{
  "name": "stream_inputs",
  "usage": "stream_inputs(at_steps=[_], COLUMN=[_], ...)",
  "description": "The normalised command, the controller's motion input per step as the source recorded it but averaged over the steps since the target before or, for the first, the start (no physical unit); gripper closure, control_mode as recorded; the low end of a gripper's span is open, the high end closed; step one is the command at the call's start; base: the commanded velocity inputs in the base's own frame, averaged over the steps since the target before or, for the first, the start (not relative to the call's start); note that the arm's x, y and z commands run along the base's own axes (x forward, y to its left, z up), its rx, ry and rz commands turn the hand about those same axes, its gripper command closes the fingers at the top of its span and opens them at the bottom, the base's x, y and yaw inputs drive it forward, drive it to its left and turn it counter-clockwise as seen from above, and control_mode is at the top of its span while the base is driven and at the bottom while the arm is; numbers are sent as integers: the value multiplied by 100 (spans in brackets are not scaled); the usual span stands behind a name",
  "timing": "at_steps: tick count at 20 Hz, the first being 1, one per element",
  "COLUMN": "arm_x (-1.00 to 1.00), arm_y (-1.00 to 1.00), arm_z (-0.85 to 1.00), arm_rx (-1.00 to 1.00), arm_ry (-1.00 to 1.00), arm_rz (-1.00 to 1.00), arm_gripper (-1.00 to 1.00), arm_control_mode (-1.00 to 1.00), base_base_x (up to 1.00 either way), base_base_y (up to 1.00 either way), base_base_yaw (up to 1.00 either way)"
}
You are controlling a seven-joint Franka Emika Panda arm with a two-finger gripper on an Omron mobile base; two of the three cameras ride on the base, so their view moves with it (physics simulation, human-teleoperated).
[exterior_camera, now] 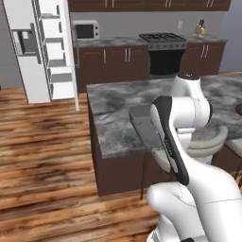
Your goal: Place two dumplings into each of the tupperware containers and then place the containers in the fridge.
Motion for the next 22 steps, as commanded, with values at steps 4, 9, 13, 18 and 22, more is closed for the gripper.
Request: stream_inputs(at_steps=[4, 9, 13, 18, 22], arm_x=[0, 0, 0, 0, 0], arm_y=[0, 0, 0, 0, 0], arm_z=[0, 0, 0, 0, 0], arm_rx=[0, 0, 0, 0, 0], arm_ry=[0, 0, 0, 0, 0], arm_rz=[0, 0, 0, 0, 0], arm_gripper=[100, 100, 100, 100, 100], arm_control_mode=[100, 100, 100, 100, 100], base_base_x=[-2, 0, 6, 51, 100], base_base_y=[99, 100, 86, 48, -5], base_base_yaw=[0, 0, 0, 0, -4])
